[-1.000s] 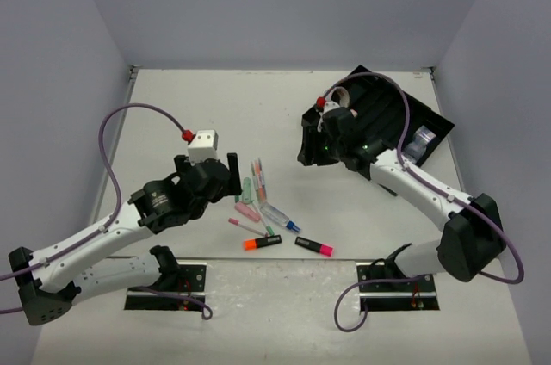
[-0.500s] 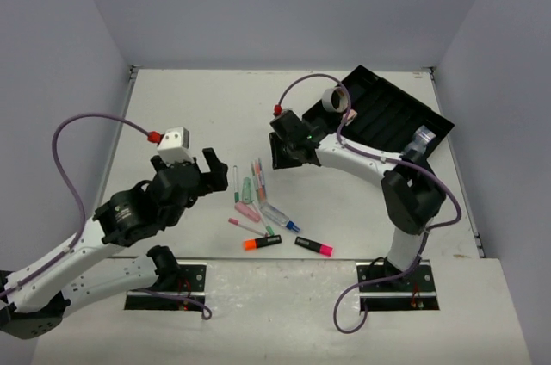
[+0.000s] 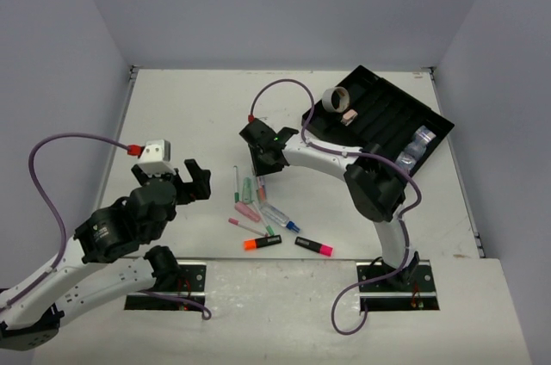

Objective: Sort the stationery into containers
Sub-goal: Pick up the pen from the center of the board.

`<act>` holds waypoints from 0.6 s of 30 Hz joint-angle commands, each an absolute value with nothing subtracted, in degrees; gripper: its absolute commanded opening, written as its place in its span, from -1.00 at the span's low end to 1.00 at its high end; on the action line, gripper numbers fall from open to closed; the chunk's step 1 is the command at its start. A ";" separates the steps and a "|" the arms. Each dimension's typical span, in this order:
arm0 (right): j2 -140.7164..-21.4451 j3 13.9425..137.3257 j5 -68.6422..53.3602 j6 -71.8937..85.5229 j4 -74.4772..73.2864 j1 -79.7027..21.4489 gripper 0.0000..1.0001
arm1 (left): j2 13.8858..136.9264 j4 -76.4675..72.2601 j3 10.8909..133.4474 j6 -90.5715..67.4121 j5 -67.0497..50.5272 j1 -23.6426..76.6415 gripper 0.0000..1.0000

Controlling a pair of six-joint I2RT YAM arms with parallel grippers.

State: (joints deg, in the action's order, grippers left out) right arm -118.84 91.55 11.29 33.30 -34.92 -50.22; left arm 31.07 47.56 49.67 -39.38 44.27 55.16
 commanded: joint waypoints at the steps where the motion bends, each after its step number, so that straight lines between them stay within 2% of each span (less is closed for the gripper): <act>1: -120.38 93.68 14.01 35.07 -36.42 -50.77 -0.31 | 33.39 46.41 49.73 -38.50 46.60 55.11 1.00; 18: -124.97 96.05 15.41 35.51 -38.94 -51.33 -0.42 | 34.98 46.58 49.92 -38.59 46.49 55.11 1.00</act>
